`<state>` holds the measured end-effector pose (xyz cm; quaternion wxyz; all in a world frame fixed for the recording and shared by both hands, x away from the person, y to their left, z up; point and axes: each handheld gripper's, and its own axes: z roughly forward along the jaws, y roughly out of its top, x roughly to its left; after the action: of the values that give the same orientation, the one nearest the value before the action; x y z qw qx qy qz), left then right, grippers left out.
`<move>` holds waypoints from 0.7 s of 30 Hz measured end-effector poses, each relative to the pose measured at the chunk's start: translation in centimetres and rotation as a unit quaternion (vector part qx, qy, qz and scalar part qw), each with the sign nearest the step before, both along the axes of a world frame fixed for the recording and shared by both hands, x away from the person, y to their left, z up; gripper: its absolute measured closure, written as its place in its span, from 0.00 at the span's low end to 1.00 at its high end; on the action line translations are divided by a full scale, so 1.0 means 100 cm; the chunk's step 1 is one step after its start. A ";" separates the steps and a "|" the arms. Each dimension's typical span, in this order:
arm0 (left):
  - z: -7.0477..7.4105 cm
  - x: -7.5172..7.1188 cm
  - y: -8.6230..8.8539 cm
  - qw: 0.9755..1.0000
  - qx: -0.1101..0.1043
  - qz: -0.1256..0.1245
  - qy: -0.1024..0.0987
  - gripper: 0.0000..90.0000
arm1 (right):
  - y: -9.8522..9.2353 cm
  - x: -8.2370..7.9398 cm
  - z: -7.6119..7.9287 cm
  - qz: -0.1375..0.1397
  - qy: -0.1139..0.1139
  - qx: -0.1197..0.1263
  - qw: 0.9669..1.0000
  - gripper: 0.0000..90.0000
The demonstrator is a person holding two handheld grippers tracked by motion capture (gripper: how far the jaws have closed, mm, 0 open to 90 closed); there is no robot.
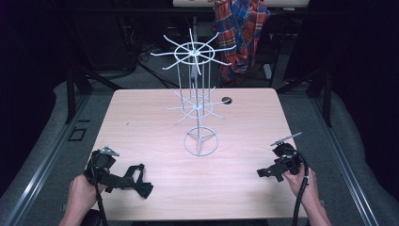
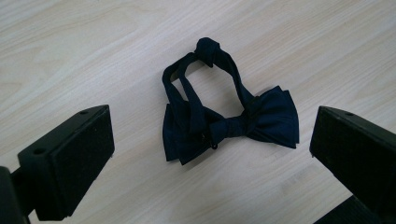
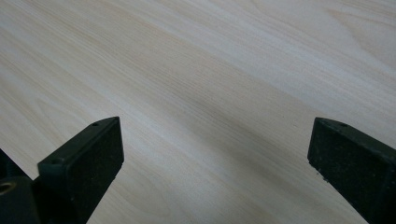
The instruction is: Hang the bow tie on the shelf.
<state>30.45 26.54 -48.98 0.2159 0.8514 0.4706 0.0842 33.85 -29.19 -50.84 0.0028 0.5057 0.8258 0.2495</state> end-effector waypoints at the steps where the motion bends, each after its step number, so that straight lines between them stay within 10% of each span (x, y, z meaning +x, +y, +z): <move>1: 0.000 0.000 0.000 1.000 0.001 -0.001 0.002 0.00 | 0.000 0.000 0.001 -0.002 -0.004 -0.002 1.000 0.03; 21: -0.004 0.002 -0.009 1.000 0.013 -0.020 0.012 0.00 | 0.004 -0.002 0.003 0.001 -0.001 -0.008 1.000 0.04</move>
<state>30.62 25.69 -49.40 0.2008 0.8644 0.4546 0.0761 33.67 -28.79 -50.53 0.0074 0.5047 0.8281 0.2438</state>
